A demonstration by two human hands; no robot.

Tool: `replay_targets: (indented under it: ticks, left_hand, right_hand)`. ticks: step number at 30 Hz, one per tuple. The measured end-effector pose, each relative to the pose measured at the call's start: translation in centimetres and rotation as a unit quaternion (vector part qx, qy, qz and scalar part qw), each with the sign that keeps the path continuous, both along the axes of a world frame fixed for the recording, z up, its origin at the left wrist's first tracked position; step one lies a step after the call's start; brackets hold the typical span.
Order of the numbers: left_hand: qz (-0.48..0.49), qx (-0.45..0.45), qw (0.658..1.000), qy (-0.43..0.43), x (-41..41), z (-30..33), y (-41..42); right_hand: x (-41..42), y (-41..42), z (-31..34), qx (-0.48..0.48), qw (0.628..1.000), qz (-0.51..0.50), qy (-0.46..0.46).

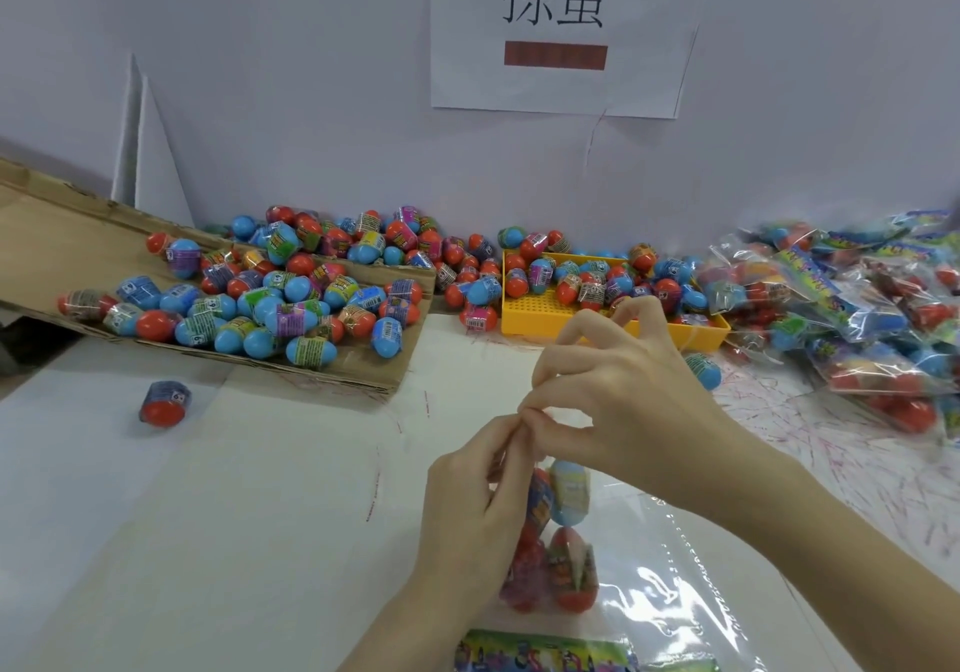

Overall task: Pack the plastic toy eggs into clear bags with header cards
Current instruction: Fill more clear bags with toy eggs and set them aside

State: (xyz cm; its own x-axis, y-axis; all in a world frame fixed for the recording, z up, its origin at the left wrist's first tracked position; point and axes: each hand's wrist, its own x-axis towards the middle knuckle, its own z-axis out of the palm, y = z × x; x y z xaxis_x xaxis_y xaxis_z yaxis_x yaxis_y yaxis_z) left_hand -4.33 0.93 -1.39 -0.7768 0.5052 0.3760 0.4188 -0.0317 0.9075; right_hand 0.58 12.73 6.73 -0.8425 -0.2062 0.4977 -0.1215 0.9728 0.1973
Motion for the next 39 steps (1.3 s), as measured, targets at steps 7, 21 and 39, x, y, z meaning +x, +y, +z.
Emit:
replay_targets:
  ticks: [7,21,39]
  left_hand:
    - [-0.013,-0.007,1.000,0.003,0.1,0.0,0.0]
    - [-0.009,0.029,0.999,-0.037,0.0,-0.1,0.1]
    - [-0.011,0.003,1.000,0.004,0.1,-0.1,0.1]
  right_hand:
    - [0.1,-0.3,0.3,-0.019,0.999,-0.026,-0.005]
    - [0.2,-0.9,-1.7,-0.040,0.986,-0.126,0.105]
    - [0.5,-0.2,-1.3,-0.131,0.989,-0.031,0.067]
